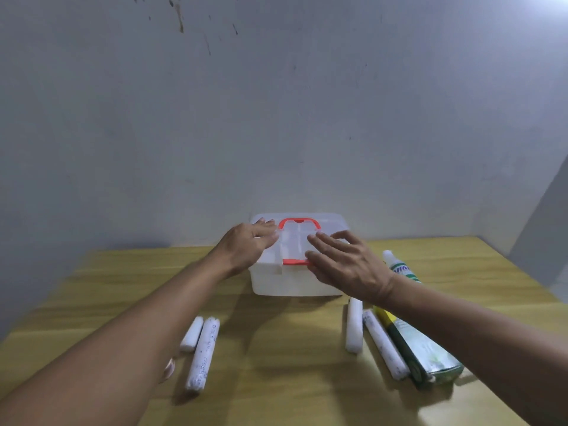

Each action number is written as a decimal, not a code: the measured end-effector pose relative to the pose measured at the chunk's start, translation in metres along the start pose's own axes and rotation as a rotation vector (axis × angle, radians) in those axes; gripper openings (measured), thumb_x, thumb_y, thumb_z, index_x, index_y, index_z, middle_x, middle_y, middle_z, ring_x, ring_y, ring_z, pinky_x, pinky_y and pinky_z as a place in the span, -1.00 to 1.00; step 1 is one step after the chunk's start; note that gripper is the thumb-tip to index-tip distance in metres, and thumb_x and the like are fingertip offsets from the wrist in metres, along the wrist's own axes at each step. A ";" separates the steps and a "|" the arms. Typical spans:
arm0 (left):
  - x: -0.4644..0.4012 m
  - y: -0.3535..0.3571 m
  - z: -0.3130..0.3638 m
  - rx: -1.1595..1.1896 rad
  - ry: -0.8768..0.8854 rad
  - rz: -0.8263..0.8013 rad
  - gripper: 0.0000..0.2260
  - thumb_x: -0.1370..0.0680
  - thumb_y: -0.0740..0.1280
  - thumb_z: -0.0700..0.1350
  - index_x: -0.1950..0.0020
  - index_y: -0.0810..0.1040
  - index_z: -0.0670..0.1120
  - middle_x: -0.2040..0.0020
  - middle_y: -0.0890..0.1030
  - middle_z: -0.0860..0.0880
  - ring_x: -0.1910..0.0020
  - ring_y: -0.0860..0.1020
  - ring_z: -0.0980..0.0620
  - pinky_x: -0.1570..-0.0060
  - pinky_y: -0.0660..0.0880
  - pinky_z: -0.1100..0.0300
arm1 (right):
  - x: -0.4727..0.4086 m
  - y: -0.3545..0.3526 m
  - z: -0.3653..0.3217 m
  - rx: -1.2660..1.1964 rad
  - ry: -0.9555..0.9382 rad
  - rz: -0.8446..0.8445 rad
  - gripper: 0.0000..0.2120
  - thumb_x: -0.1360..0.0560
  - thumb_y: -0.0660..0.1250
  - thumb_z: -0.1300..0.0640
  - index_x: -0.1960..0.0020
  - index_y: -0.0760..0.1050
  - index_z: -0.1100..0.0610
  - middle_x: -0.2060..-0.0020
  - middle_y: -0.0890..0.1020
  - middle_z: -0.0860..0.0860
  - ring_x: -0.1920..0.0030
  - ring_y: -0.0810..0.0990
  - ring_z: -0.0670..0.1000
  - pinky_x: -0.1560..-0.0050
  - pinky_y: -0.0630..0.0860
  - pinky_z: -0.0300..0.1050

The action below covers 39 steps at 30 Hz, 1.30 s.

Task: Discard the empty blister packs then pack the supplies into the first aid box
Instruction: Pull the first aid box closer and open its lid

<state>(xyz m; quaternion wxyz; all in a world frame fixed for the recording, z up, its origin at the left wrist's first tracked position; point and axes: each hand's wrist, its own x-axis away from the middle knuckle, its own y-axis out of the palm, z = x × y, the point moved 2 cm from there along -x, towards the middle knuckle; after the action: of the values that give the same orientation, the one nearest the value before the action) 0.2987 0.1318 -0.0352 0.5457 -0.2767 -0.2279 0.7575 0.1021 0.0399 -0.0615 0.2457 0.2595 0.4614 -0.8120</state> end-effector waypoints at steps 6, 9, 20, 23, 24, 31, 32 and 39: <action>0.000 -0.001 -0.010 0.373 -0.102 0.257 -0.65 -0.62 0.16 -0.06 -0.33 0.48 -0.19 -0.37 0.47 -0.07 -0.41 0.36 -0.02 -0.41 0.24 0.09 | -0.016 -0.015 0.005 -0.146 0.236 -0.034 -0.86 -0.56 0.30 0.17 -0.02 0.56 0.24 -0.10 0.67 0.15 -0.14 0.64 0.14 -0.16 0.53 0.18; 0.006 0.008 -0.015 0.621 -0.202 0.343 -0.54 -0.62 0.03 0.18 -0.13 0.62 -0.06 -0.03 0.68 -0.01 -0.05 0.63 0.04 -0.04 0.54 0.16 | -0.029 -0.022 0.011 -0.196 0.365 0.017 -0.85 -0.54 0.31 0.21 -0.07 0.54 0.25 -0.02 0.70 0.14 0.00 0.68 0.17 -0.12 0.54 0.16; 0.011 0.045 -0.028 0.348 -0.256 0.415 -0.35 -0.51 0.00 0.34 -0.49 0.27 0.00 -0.51 0.29 0.02 -0.48 0.26 0.00 -0.48 0.18 0.03 | -0.094 -0.001 0.078 -0.295 0.754 0.018 -0.74 -0.62 0.10 -0.02 -0.15 0.44 0.10 0.22 0.65 0.23 0.25 0.55 0.28 0.30 0.28 -0.03; 0.004 0.047 -0.035 0.152 -0.254 0.379 -0.37 -0.55 -0.02 0.30 -0.53 0.18 -0.02 -0.56 0.16 0.05 -0.53 0.15 0.04 -0.44 0.08 0.14 | -0.107 0.011 0.102 -0.210 0.916 -0.005 -0.61 -0.60 0.09 -0.18 -0.13 0.46 0.11 0.23 0.61 0.17 0.24 0.54 0.23 0.30 0.36 -0.02; 0.003 0.048 -0.036 0.110 -0.254 0.370 -0.36 -0.55 -0.03 0.30 -0.54 0.16 -0.02 -0.57 0.13 0.06 -0.53 0.13 0.04 -0.43 0.07 0.15 | -0.110 0.015 0.108 -0.184 0.974 -0.026 -0.56 -0.57 0.10 -0.24 -0.08 0.48 0.11 0.27 0.57 0.13 0.27 0.51 0.19 0.31 0.36 -0.03; -0.001 0.048 -0.037 -0.071 -0.278 0.330 -0.30 -0.53 -0.08 0.34 -0.55 0.09 -0.06 -0.59 0.04 0.05 -0.53 0.15 -0.02 -0.41 0.19 0.05 | -0.115 0.046 0.117 -0.297 1.159 -0.181 -0.49 -0.59 0.02 -0.23 0.03 0.53 0.16 -0.03 0.48 0.16 0.00 0.50 0.21 0.03 0.44 0.05; -0.001 0.048 -0.036 -0.095 -0.275 0.320 -0.29 -0.53 -0.09 0.34 -0.55 0.08 -0.06 -0.59 0.04 0.05 -0.53 0.15 -0.02 -0.40 0.20 0.04 | -0.112 0.049 0.116 -0.323 1.148 -0.194 -0.53 -0.61 0.03 -0.18 -0.14 0.52 0.16 -0.14 0.44 0.18 -0.11 0.47 0.23 -0.07 0.42 0.08; -0.004 0.039 -0.029 -0.379 -0.239 0.271 -0.45 -0.60 0.00 0.18 -0.46 0.26 -0.16 -0.52 0.24 -0.06 -0.49 0.21 -0.10 -0.40 0.25 -0.12 | -0.087 0.050 0.123 -0.438 1.126 -0.198 -0.54 -0.62 0.11 0.05 -0.49 0.19 0.11 -0.41 0.33 0.18 -0.34 0.37 0.23 -0.28 0.33 0.10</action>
<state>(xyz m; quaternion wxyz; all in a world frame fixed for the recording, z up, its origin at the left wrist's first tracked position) 0.2915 0.1173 -0.0817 0.3469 -0.3107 -0.3896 0.7946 0.1744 -0.0769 0.0183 -0.0649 0.5482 0.6985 -0.4554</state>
